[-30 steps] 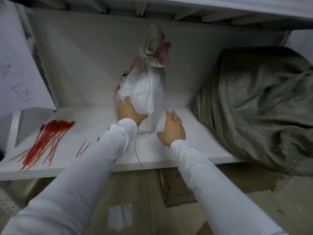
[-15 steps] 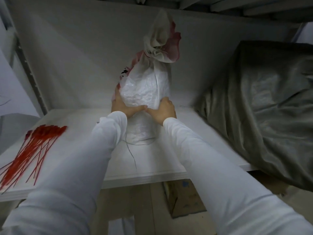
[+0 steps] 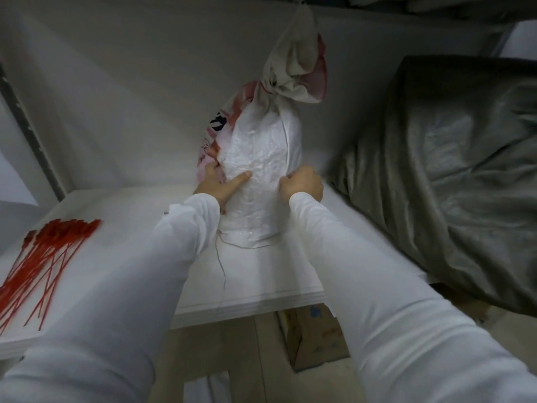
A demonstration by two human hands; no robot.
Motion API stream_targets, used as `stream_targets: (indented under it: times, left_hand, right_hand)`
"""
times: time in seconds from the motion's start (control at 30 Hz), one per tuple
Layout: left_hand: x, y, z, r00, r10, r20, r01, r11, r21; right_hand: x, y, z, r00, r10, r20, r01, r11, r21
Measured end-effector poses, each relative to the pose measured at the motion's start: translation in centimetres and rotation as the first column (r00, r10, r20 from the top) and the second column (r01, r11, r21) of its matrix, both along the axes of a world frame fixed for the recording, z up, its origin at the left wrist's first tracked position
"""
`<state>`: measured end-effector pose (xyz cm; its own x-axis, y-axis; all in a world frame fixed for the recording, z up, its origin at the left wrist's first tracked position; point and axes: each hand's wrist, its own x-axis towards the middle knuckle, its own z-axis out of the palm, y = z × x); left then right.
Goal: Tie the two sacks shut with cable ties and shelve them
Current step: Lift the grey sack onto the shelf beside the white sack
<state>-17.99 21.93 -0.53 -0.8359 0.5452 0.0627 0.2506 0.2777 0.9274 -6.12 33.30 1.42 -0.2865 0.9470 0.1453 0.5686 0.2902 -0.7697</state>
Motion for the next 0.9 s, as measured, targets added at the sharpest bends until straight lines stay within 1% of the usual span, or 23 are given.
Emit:
stream_targets:
  times: [0.1,0.23,0.3,0.37,0.4,0.43,0.5,0.57,0.63,0.67,0.7,0.73,0.77,0.8,0.83,0.9]
  left_hand:
    - [0.3,0.1,0.2,0.998,-0.056,0.003,0.056,0.997,-0.050]
    - [2.2,1.9,0.2,0.992,-0.128,-0.002,0.126,0.984,-0.127]
    - [3.9,3.9,0.1,0.983,-0.181,-0.001,0.180,0.975,-0.130]
    - [6.3,6.3,-0.1,0.964,-0.267,-0.002,0.265,0.957,-0.118]
    - [7.7,7.5,-0.2,0.949,-0.316,-0.009,0.313,0.942,-0.118]
    - [9.2,8.8,-0.2,0.934,-0.357,-0.023,0.351,0.927,-0.133]
    - [11.7,11.1,-0.2,0.917,-0.395,-0.049,0.379,0.905,-0.193]
    - [13.5,12.9,-0.5,0.931,-0.361,-0.053,0.339,0.909,-0.244]
    - [14.6,14.0,-0.6,0.956,-0.290,-0.050,0.268,0.928,-0.257]
    - [15.0,14.3,-0.8,0.965,-0.254,-0.060,0.232,0.941,-0.247]
    - [15.3,14.4,-0.8,0.974,-0.217,-0.069,0.196,0.953,-0.232]
    - [15.7,14.6,-0.8,0.980,-0.183,-0.075,0.162,0.962,-0.219]
    - [16.0,14.6,-0.6,0.986,-0.150,-0.077,0.130,0.968,-0.216]
    - [16.5,14.7,-0.4,0.990,-0.117,-0.076,0.097,0.970,-0.222]
    - [17.1,14.8,-0.1,0.994,-0.078,-0.074,0.059,0.970,-0.237]
    - [19.0,15.2,0.5,0.997,-0.004,-0.073,-0.015,0.967,-0.255]
  right_hand:
    - [0.3,0.4,-0.1,1.000,-0.024,0.005,0.024,0.999,0.030]
    - [2.7,1.9,-0.6,0.985,-0.172,-0.021,0.173,0.979,0.110]
    - [4.7,2.9,-0.7,0.968,-0.243,-0.055,0.248,0.963,0.109]
    - [7.4,4.6,-0.7,0.958,-0.280,-0.063,0.285,0.955,0.085]
    - [8.8,5.7,-0.7,0.962,-0.270,-0.047,0.272,0.960,0.069]
    - [10.0,6.8,-0.7,0.974,-0.224,-0.017,0.224,0.973,0.056]
    - [12.1,8.6,-0.5,0.997,-0.051,0.052,0.050,0.999,0.013]
    - [14.1,9.8,0.1,0.992,0.108,0.061,-0.107,0.994,-0.017]
    - [16.5,10.6,0.9,0.988,0.157,-0.005,-0.157,0.988,0.007]
    - [18.1,11.0,1.2,0.991,0.126,-0.048,-0.123,0.990,0.061]
    - [19.9,11.4,1.5,0.996,0.049,-0.080,-0.037,0.987,0.154]
    - [21.9,11.8,1.7,0.994,-0.082,-0.076,0.099,0.961,0.257]
    - [24.1,12.3,1.8,0.971,-0.236,-0.041,0.235,0.907,0.348]
    - [26.3,12.8,1.8,0.925,-0.379,0.009,0.345,0.852,0.393]
    - [28.5,13.1,1.7,0.870,-0.488,0.070,0.430,0.820,0.377]
    - [32.7,13.3,1.2,0.782,-0.596,0.182,0.544,0.796,0.267]
